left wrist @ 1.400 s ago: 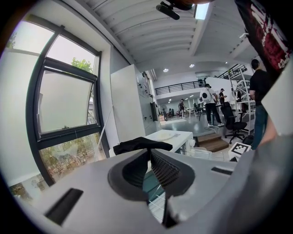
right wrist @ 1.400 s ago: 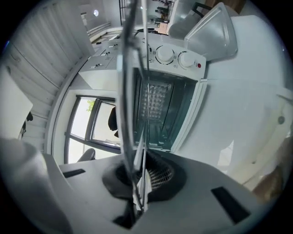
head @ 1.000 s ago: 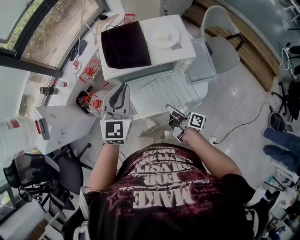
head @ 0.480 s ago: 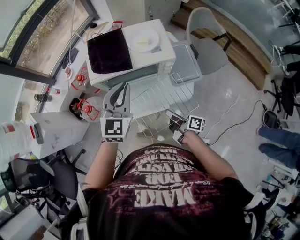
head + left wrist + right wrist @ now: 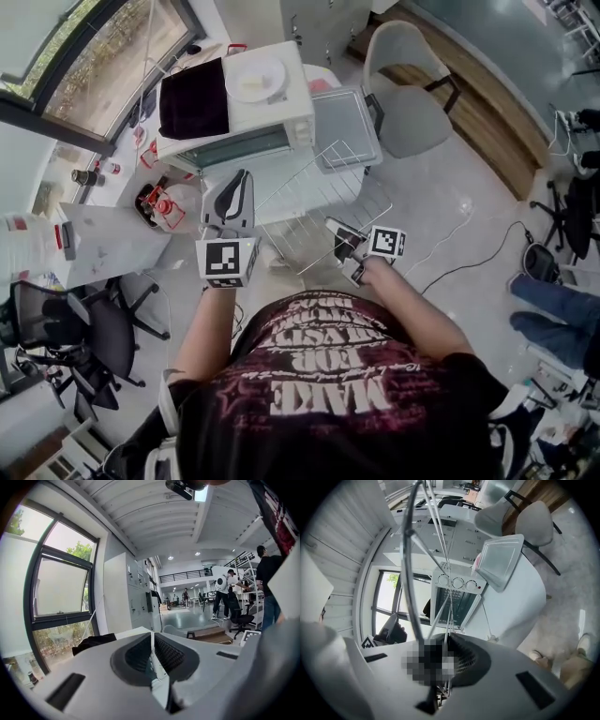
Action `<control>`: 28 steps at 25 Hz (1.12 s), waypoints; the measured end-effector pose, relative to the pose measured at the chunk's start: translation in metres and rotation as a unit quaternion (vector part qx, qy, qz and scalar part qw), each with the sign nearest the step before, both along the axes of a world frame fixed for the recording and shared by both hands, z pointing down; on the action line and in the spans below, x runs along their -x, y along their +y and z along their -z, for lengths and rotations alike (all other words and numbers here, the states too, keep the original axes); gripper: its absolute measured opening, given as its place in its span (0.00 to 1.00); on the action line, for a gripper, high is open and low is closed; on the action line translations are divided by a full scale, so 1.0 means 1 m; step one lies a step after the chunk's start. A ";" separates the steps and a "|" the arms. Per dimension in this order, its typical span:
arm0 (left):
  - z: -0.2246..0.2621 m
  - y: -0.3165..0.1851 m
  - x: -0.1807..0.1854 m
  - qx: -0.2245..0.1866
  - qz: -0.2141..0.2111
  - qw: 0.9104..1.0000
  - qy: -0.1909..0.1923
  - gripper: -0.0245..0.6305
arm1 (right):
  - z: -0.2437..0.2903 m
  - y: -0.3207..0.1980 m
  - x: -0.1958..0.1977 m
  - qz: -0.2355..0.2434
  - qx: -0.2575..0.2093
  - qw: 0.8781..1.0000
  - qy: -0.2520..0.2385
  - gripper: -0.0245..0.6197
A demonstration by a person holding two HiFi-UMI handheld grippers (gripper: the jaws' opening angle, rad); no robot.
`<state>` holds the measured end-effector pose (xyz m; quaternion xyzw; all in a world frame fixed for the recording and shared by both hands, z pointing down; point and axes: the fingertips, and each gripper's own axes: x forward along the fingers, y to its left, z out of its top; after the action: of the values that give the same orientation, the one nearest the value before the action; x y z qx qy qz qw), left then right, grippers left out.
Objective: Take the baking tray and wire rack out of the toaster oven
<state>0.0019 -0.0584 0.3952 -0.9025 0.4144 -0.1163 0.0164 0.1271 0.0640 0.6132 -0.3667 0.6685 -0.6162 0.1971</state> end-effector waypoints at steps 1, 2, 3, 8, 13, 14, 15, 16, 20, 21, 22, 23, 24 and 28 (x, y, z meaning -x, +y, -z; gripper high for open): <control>0.001 0.006 -0.006 -0.001 0.006 1.000 0.003 0.07 | 0.003 0.001 -0.005 0.011 -0.012 1.000 -0.002 0.05; 0.001 0.011 -0.011 -0.001 0.011 1.000 0.006 0.07 | 0.004 0.002 -0.010 0.020 -0.016 1.000 0.000 0.05; 0.001 0.016 -0.015 -0.001 0.016 1.000 0.008 0.07 | 0.002 0.004 -0.016 0.027 -0.014 1.000 0.000 0.05; -0.003 0.026 -0.022 0.007 0.021 1.000 -0.001 0.07 | -0.008 -0.001 -0.035 0.032 0.006 0.999 0.007 0.05; -0.005 0.001 -0.022 0.009 0.006 1.000 0.007 0.07 | -0.021 -0.020 -0.044 0.035 0.026 0.999 0.026 0.05; -0.005 -0.004 -0.023 0.008 0.001 1.000 0.009 0.07 | -0.022 -0.023 -0.043 0.035 0.026 0.999 0.023 0.05; -0.005 -0.010 -0.024 0.004 -0.003 1.000 0.010 0.07 | -0.024 -0.025 -0.045 0.034 0.029 0.999 0.021 0.05; -0.005 -0.018 -0.026 0.000 -0.006 1.000 0.009 0.07 | -0.025 -0.029 -0.049 0.031 0.035 0.999 0.022 0.05; -0.005 -0.038 -0.036 0.006 0.002 1.000 0.019 0.07 | -0.028 -0.047 -0.065 0.042 0.030 0.998 0.031 0.05; -0.007 -0.038 -0.040 0.010 0.005 1.000 0.019 0.07 | -0.031 -0.049 -0.071 0.052 0.032 0.997 0.035 0.05; -0.008 -0.040 -0.046 0.012 0.008 1.000 0.018 0.07 | -0.033 -0.053 -0.078 0.064 0.034 0.997 0.039 0.05; -0.009 -0.043 -0.052 0.012 0.010 1.000 0.014 0.07 | -0.033 -0.059 -0.085 0.075 0.033 0.996 0.039 0.05; -0.010 -0.047 -0.058 0.011 0.014 1.000 0.011 0.07 | -0.033 -0.066 -0.091 0.085 0.032 0.995 0.037 0.05; -0.009 -0.065 -0.072 0.009 0.055 0.998 0.007 0.07 | -0.040 -0.089 -0.115 0.133 0.036 0.990 0.036 0.05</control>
<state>0.0738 -0.1237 0.4041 -0.8794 0.4622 -0.1144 -0.0013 0.2422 -0.0246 0.6535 -0.3033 0.6958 -0.6466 0.0758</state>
